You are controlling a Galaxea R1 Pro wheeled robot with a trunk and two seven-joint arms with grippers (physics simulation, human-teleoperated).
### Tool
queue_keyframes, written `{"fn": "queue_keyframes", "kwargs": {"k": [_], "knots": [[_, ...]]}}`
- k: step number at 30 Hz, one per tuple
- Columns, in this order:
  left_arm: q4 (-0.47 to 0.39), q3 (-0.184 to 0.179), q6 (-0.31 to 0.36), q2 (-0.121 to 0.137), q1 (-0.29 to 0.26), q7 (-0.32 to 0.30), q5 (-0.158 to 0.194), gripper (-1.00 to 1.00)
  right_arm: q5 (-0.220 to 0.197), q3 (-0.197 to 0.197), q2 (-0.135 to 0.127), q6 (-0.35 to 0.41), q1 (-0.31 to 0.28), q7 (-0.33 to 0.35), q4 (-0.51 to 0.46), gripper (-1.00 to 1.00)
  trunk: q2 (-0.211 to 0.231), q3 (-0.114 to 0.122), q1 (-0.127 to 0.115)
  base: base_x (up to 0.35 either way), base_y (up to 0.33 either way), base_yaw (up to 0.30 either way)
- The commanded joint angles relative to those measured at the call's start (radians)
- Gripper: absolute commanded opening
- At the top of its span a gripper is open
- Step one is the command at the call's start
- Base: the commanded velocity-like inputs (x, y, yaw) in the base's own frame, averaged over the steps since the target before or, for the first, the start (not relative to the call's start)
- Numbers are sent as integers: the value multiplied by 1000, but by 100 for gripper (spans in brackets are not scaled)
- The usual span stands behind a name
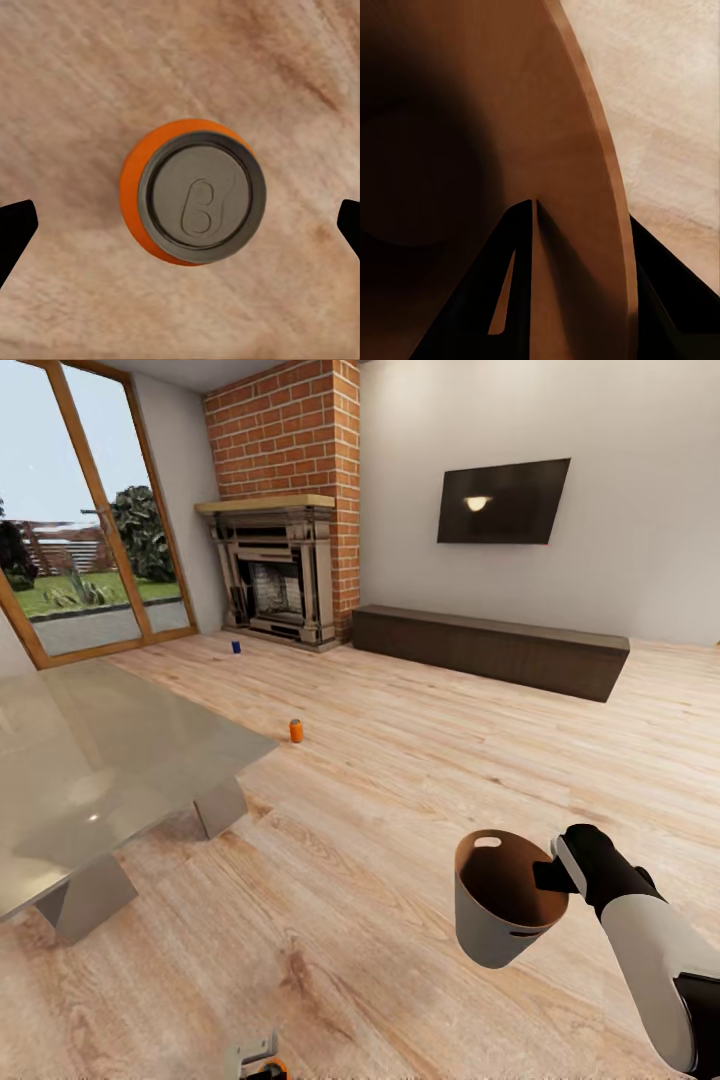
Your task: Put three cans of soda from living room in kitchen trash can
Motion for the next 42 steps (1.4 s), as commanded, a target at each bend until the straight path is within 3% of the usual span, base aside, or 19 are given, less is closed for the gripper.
{"fn": "queue_keyframes", "kwargs": {"k": [1,4,13,35,42], "knots": [[-1,0,0,-1,0,0,0,100,-11,-1,0,0,-1,5,0,-100,0,-4,0,0,0,0],[-4,0,1,-2,0,-2,0,100,-11,-1,0,0,-1,5,0,-100,-1,-15,2,0,0,0],[-65,0,3,-12,-1,-4,0,100,-11,-1,0,0,-1,5,-1,-100,-1,-15,2,0,0,0],[-69,3,-14,-14,1,-1,7,100,-11,-1,-1,0,-1,5,-1,-100,-1,-15,2,0,0,0],[-62,5,-13,-13,2,-3,9,100,-11,-1,-1,0,-1,5,0,-100,-3,-43,5,0,0,0]]}}
